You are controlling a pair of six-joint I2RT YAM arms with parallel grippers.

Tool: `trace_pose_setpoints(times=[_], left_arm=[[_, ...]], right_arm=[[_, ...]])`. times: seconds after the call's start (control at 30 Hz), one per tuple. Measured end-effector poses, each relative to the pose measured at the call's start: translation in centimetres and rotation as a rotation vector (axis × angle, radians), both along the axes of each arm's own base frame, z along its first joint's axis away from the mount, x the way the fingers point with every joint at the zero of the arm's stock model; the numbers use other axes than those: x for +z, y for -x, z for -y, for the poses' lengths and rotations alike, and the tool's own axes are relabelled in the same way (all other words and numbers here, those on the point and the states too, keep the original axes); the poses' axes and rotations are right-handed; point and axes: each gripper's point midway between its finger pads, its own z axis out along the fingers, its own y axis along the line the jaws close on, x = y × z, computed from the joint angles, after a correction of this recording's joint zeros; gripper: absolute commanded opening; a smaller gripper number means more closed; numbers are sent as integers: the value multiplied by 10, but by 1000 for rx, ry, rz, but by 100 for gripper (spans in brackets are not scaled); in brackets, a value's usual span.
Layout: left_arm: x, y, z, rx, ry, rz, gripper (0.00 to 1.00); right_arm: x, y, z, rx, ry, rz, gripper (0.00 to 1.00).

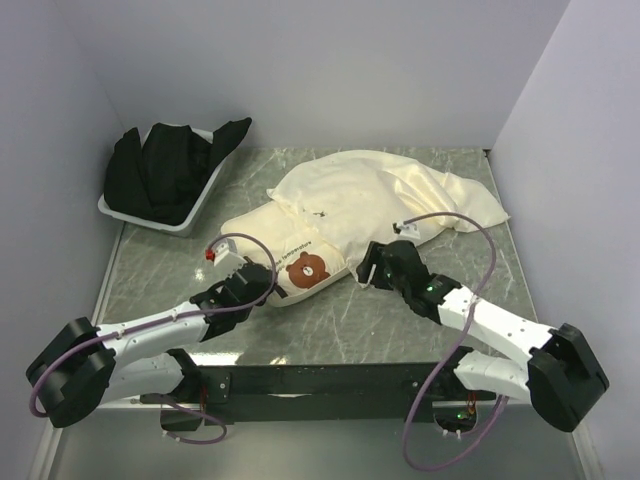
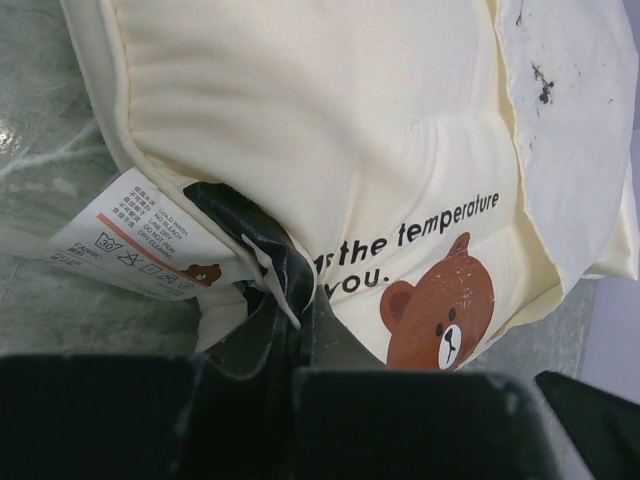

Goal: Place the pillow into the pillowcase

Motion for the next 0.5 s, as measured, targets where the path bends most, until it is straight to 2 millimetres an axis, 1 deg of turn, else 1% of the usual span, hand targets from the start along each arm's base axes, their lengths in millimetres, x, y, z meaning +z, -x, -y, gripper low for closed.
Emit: trace_pose_setpoints(times=[0.1, 0.17, 0.23, 0.3, 0.43, 0.5], left_arm=[[2, 0, 0, 5, -5, -11, 1], [4, -1, 0, 6, -14, -17, 1], [4, -1, 1, 5, -22, -24, 1], [4, 0, 1, 5, -27, -29, 1], [4, 1, 1, 3, -31, -33, 1], [4, 1, 1, 3, -33, -35, 1]], right_arm=[[-30, 13, 9, -17, 13, -47, 73], [-55, 21, 13, -24, 31, -101, 73], [-71, 25, 15, -33, 42, -140, 73], [-78, 22, 13, -42, 42, -145, 72], [-76, 4, 1, -57, 9, -113, 69], [-76, -1, -2, -60, 0, -105, 66]])
